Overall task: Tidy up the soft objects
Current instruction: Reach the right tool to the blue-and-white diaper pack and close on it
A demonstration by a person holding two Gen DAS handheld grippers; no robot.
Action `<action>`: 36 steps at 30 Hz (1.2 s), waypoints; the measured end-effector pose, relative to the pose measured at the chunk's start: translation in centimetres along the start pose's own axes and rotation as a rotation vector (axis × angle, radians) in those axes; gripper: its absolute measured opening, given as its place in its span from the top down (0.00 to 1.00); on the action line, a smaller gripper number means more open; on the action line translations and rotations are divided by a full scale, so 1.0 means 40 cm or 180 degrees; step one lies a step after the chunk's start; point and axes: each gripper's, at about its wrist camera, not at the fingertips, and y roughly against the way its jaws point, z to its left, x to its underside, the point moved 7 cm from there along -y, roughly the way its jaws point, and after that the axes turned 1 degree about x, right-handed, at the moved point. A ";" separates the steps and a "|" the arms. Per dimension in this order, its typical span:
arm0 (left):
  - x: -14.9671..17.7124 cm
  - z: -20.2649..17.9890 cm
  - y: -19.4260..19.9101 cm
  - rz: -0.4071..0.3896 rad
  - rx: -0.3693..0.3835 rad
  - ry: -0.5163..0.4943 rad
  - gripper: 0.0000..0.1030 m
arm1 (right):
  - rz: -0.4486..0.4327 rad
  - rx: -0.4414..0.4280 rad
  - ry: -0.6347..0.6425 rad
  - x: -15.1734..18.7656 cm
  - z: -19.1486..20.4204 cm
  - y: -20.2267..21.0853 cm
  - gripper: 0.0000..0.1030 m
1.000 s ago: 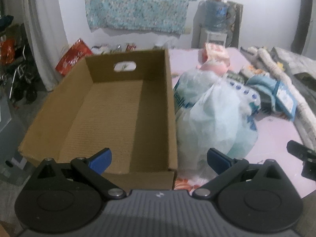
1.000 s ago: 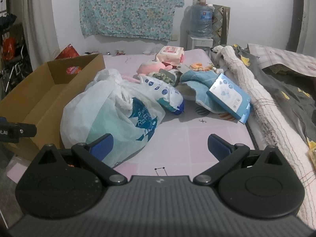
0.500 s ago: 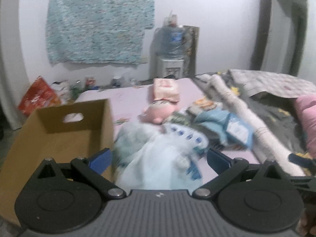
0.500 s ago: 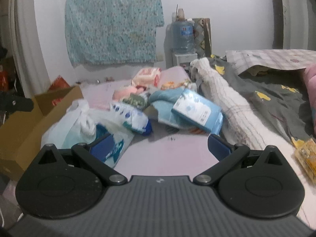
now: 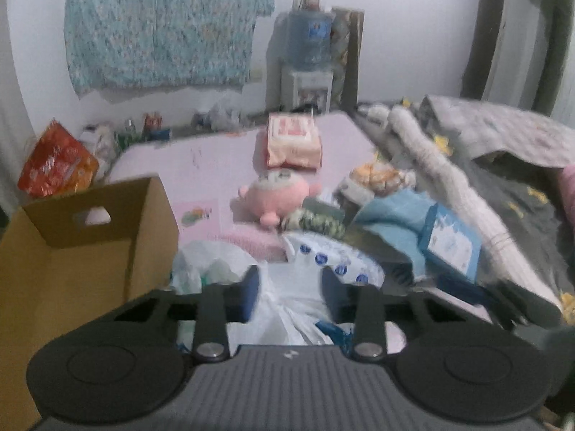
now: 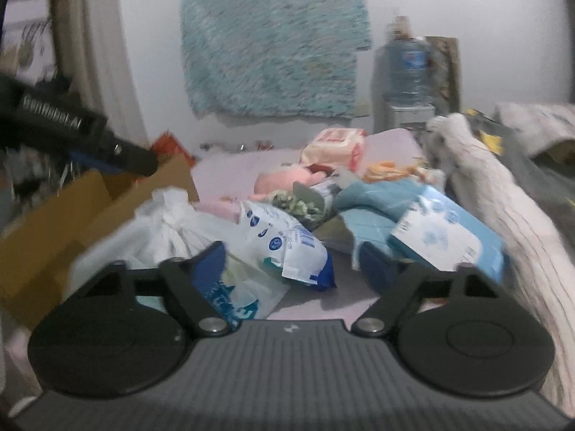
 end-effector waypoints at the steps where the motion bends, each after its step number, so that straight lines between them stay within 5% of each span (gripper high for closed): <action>1: 0.006 -0.002 -0.014 0.0069 0.0014 0.0016 0.77 | 0.0053 -0.0014 0.0074 0.000 0.006 -0.030 0.48; 9: 0.044 0.007 -0.059 0.0283 0.0002 0.0095 0.85 | 0.0325 -0.0179 0.0353 0.015 0.018 -0.179 0.52; 11: 0.052 0.004 -0.064 0.0314 0.0003 0.0096 0.85 | 0.0430 -0.0255 0.0284 0.025 0.016 -0.201 0.76; 13: 0.058 0.002 -0.063 0.0320 0.0000 0.0089 0.85 | 0.0483 -0.0266 0.0132 0.032 0.006 -0.210 0.79; 16: 0.061 -0.002 -0.059 0.0304 -0.0009 0.0083 0.85 | 0.0456 -0.0388 -0.0163 0.029 -0.010 -0.184 1.00; 20: 0.066 -0.015 -0.048 0.0263 0.0040 0.0049 0.85 | 0.0384 -0.0411 -0.0254 0.028 -0.025 -0.132 1.00; 22: 0.069 -0.019 -0.047 0.0263 0.0046 0.0042 0.84 | 0.0302 -0.0305 -0.0055 0.024 -0.019 -0.106 0.95; 24: 0.071 -0.016 -0.048 0.0267 0.0042 0.0064 0.83 | 0.0321 -0.0259 0.0188 0.021 -0.008 -0.103 0.75; 26: 0.073 -0.006 -0.049 0.0271 0.0031 0.0102 0.83 | 0.0298 -0.0171 0.0429 0.007 0.002 -0.117 0.34; 27: 0.073 0.000 -0.049 0.0277 0.0027 0.0123 0.83 | 0.0275 -0.0168 0.0531 0.000 0.006 -0.128 0.28; 36: 0.066 0.036 -0.050 0.0288 0.0064 0.0246 0.83 | 0.0947 -0.0523 0.0469 -0.004 -0.010 -0.329 0.24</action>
